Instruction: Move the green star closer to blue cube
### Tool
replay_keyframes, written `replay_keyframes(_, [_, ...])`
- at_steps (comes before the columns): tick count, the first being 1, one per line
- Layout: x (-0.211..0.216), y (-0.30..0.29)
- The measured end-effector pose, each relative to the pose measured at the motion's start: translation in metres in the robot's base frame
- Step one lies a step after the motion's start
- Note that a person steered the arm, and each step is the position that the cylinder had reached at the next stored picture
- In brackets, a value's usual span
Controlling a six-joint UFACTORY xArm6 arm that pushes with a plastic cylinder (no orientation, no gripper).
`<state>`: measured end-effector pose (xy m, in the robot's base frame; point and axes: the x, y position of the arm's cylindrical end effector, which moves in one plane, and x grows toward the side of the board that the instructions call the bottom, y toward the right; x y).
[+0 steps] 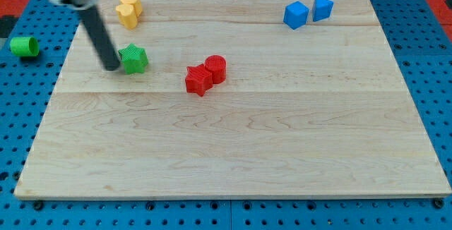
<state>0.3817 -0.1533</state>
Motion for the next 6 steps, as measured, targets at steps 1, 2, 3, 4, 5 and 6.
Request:
replay_keyframes(1, [-0.013,0.092])
replay_keyframes(2, [-0.068,0.152])
replay_keyframes(3, [-0.075,0.175])
replay_keyframes(4, [-0.023,0.123])
replay_keyframes(5, [-0.069,0.09])
replay_keyframes(6, [-0.111,0.138])
